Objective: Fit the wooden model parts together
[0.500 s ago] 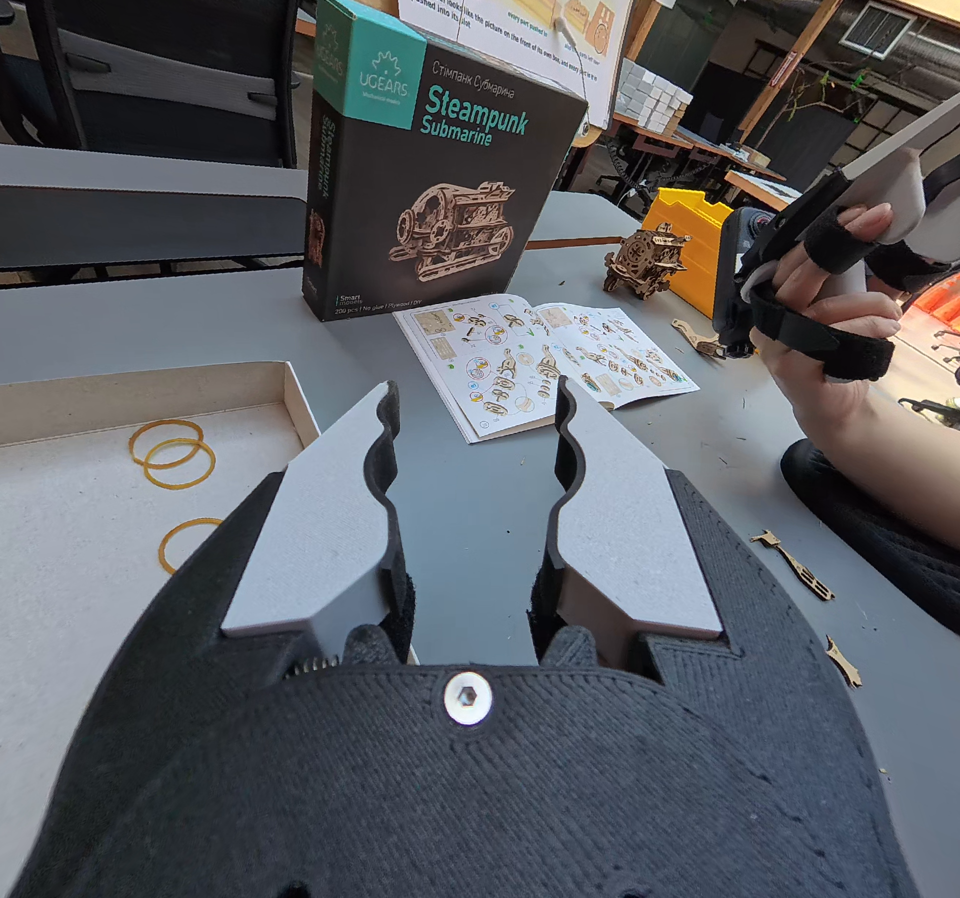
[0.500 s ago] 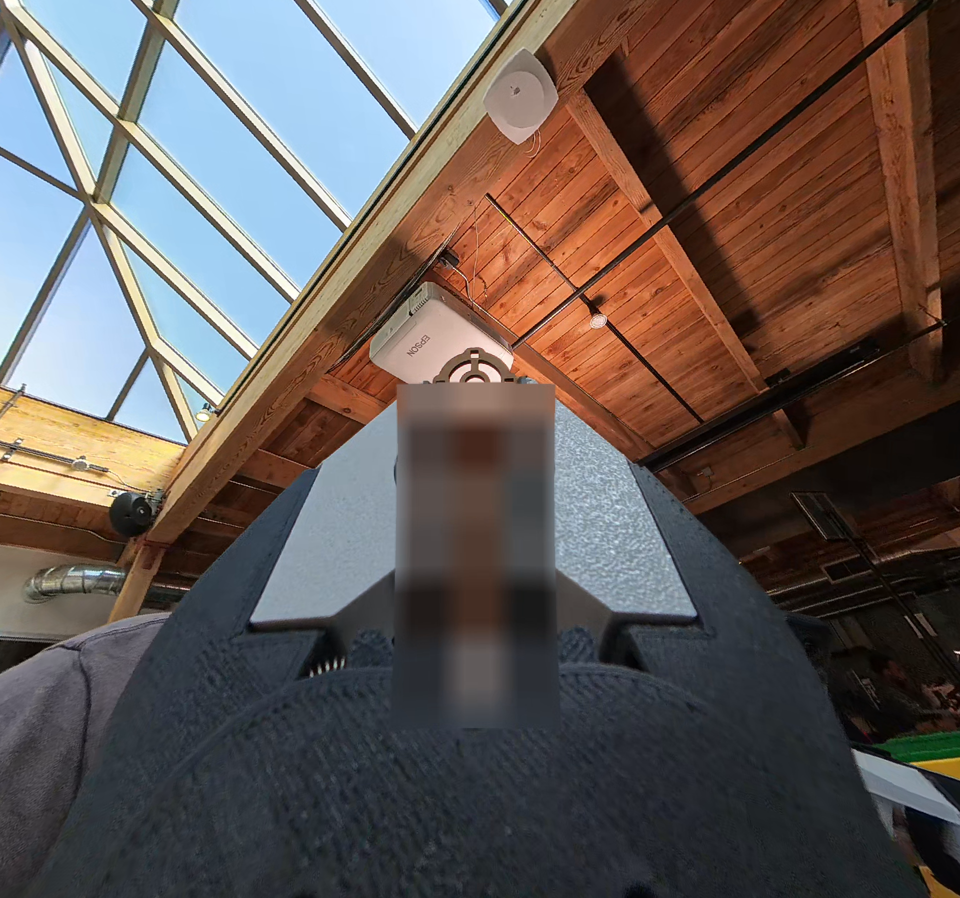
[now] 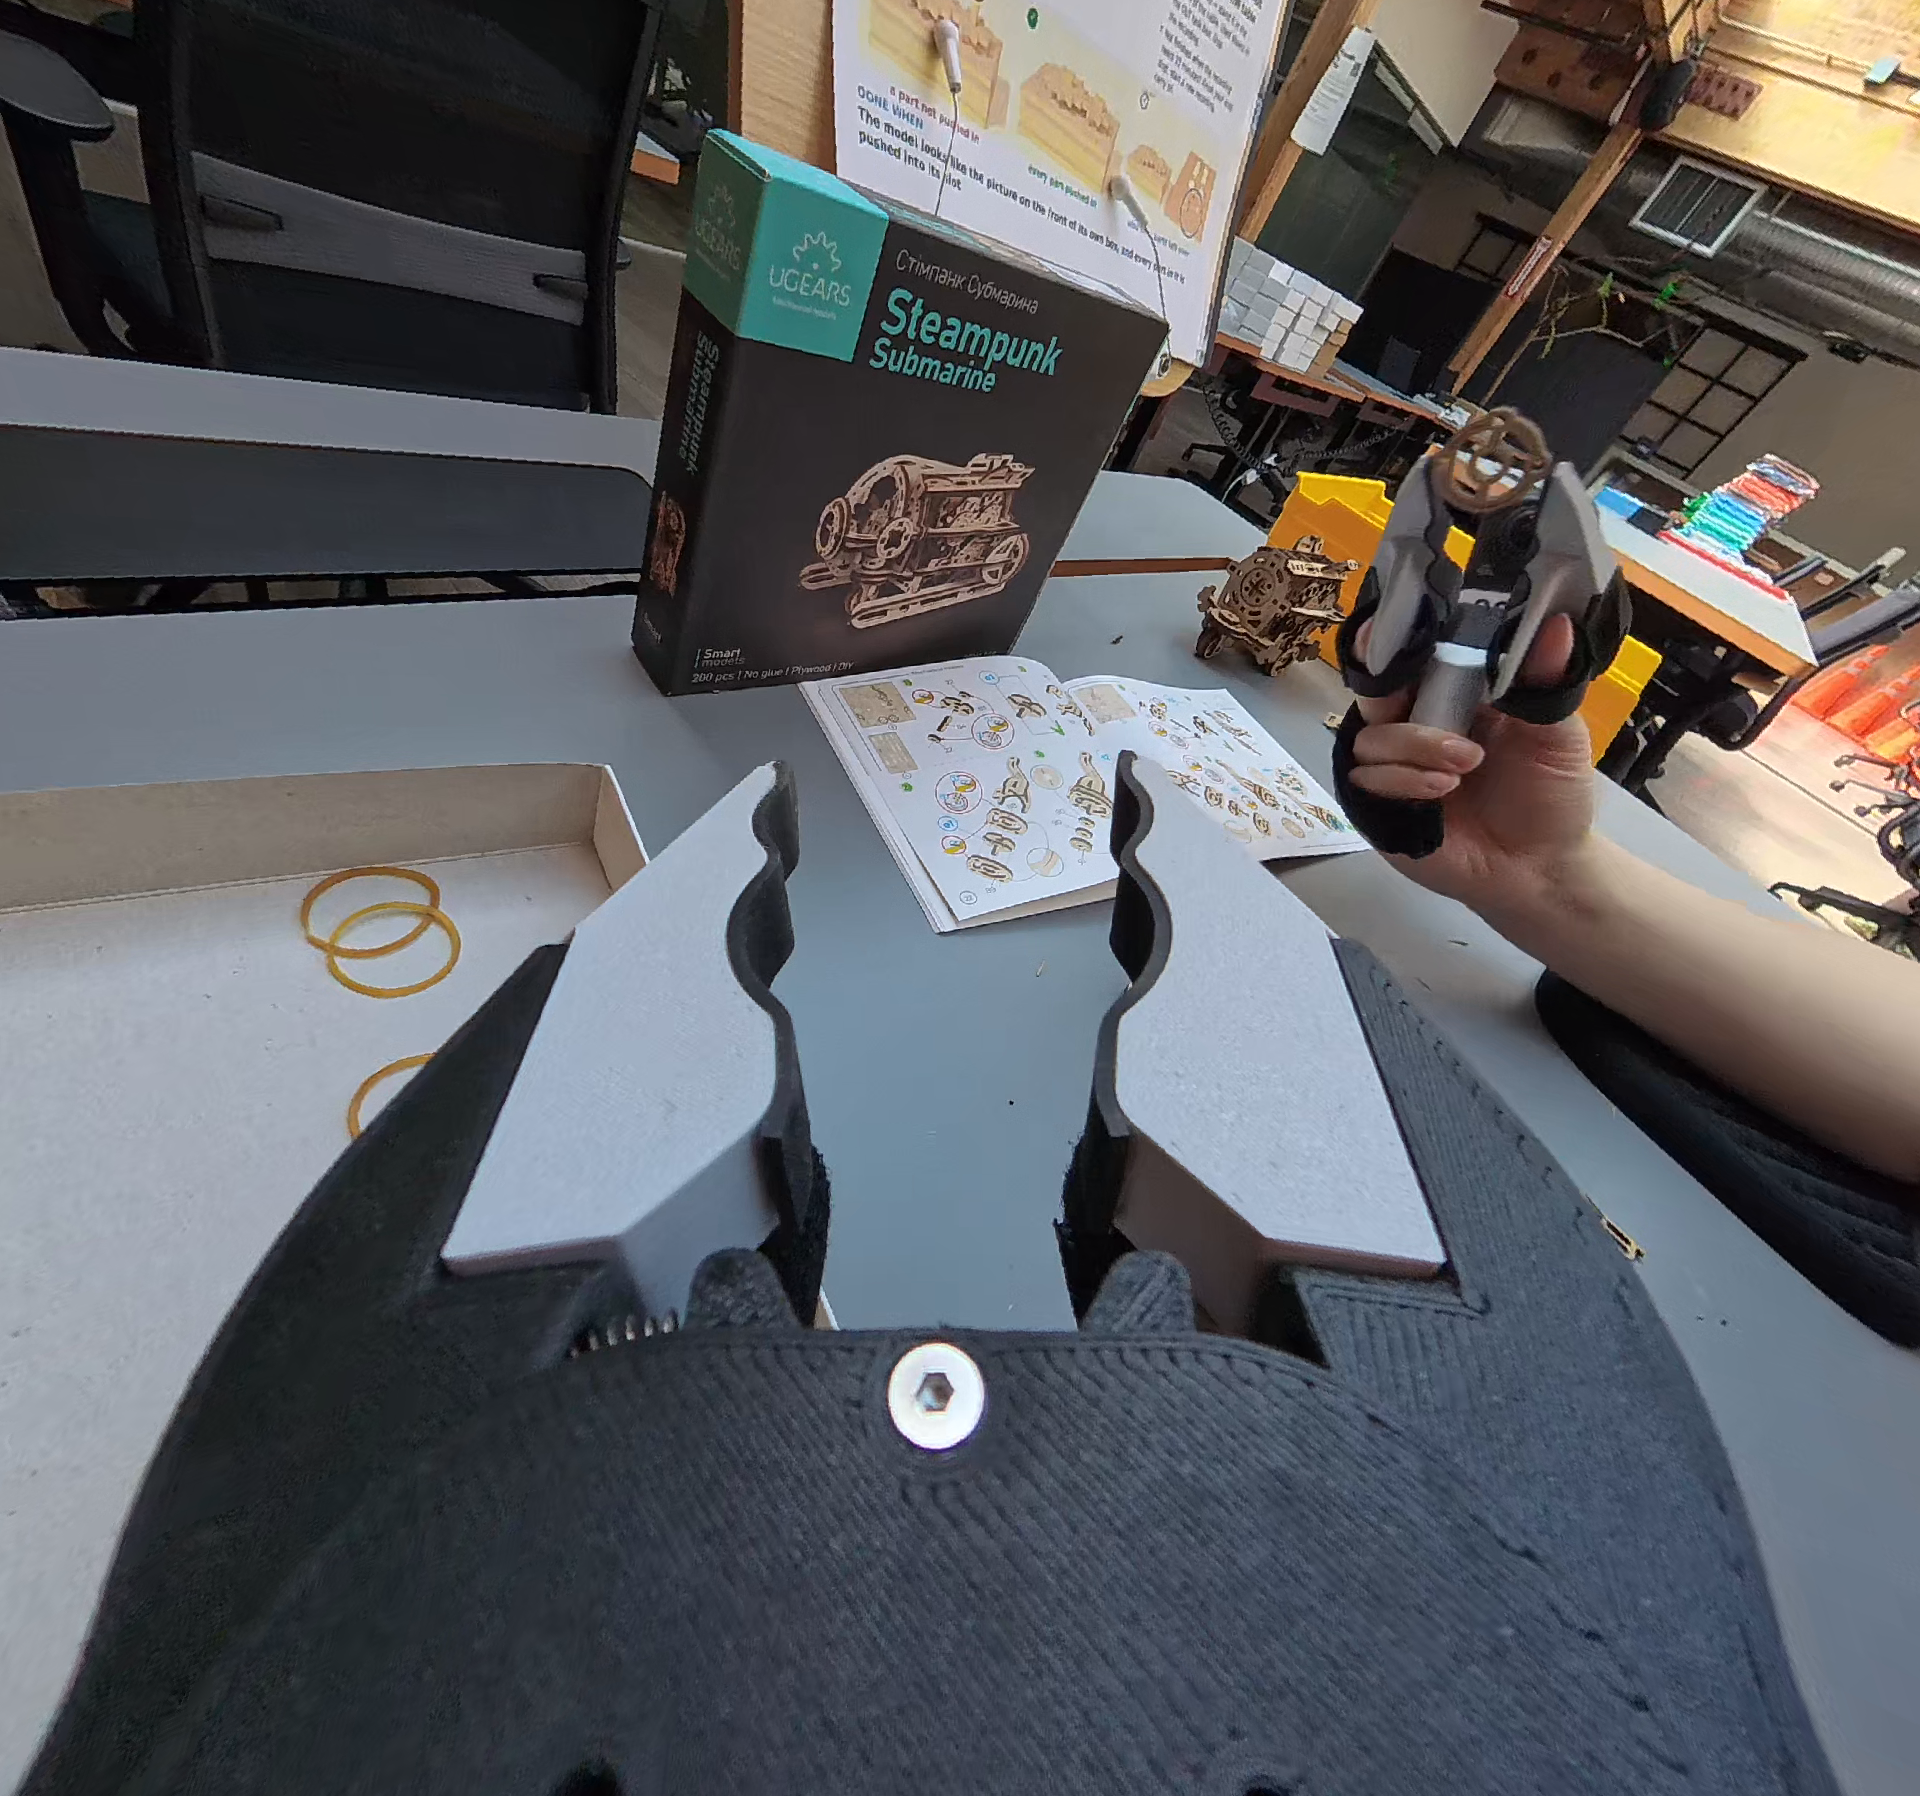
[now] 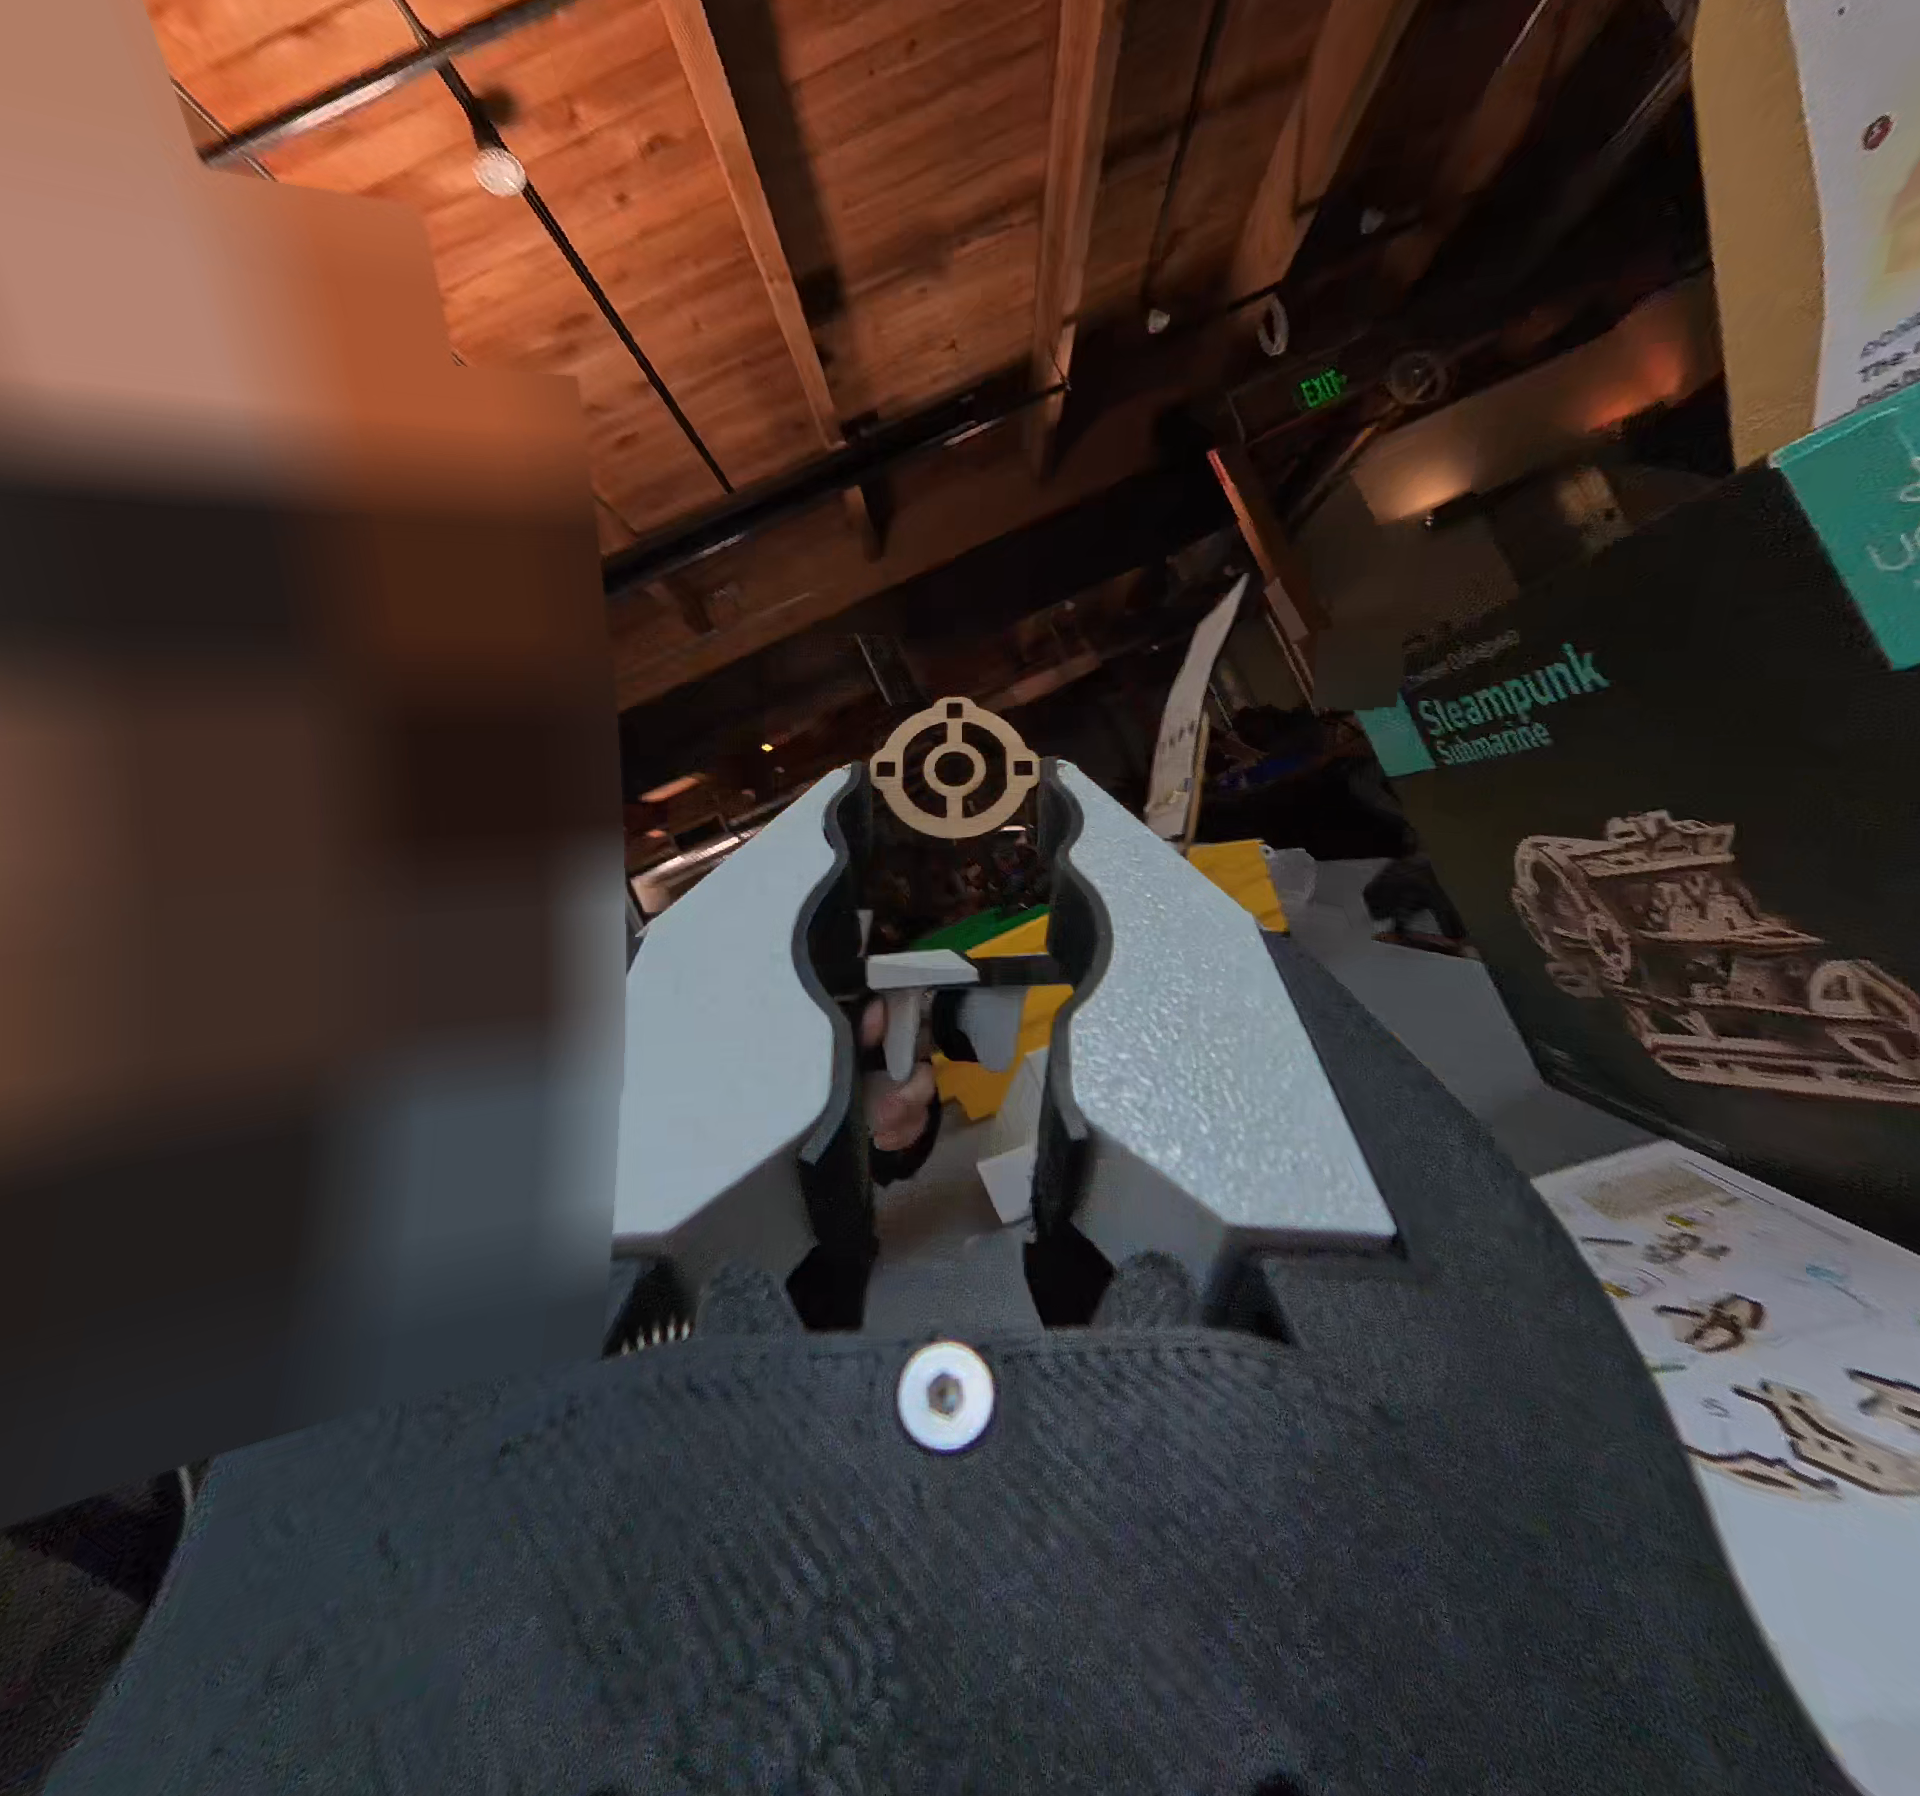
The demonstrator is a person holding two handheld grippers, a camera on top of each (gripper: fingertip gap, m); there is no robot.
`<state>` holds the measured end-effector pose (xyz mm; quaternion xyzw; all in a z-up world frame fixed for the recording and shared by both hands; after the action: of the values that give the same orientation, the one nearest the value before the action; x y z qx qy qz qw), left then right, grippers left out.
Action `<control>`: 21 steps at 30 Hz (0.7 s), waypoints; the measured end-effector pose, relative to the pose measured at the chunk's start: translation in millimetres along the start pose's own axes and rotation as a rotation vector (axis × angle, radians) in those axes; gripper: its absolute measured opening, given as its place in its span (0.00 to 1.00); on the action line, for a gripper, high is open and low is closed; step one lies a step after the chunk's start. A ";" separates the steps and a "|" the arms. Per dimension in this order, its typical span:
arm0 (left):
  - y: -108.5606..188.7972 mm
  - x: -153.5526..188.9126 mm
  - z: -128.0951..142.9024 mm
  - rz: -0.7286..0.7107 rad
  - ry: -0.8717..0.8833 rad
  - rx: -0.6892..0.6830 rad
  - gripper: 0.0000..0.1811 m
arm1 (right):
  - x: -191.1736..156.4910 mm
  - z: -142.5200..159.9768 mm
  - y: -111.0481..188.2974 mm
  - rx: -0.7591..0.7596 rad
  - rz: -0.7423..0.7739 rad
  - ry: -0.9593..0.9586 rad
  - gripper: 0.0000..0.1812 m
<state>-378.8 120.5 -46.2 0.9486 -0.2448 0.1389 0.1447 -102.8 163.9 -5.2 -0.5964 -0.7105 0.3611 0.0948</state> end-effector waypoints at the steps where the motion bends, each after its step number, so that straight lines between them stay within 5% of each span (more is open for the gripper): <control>1: -0.6 -0.1 1.0 0.001 0.001 -0.005 0.33 | 7.8 6.8 1.0 -0.127 0.115 0.087 0.17; 5: -1.7 -0.9 2.5 0.000 0.003 -0.014 0.33 | 19.3 28.6 2.0 -0.613 0.405 0.531 0.17; 7: -1.4 -1.5 2.0 -0.004 0.000 -0.012 0.33 | 19.1 40.0 0.2 -0.741 0.442 0.643 0.17; 16: -1.9 -4.3 2.2 -0.010 0.018 -0.012 0.33 | 30.5 58.3 7.2 -0.920 0.553 0.660 0.17; 21: -0.5 -5.3 0.1 -0.007 0.033 -0.003 0.33 | 12.3 105.2 -12.1 -1.009 0.493 0.548 0.17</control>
<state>-383.0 123.2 -48.2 0.9468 -0.2393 0.1537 0.1505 -175.1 132.7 -77.1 -0.7851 -0.5850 -0.1739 -0.1057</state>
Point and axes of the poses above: each gripper's, where its closed fingertips meet, y back along the fingers, z out of its underside, x = y × z across the jaws, the point moved 5 cm from there along y, back along the fingers, and after that the axes turned 12 degrees about -z, right-handed, at the moved point
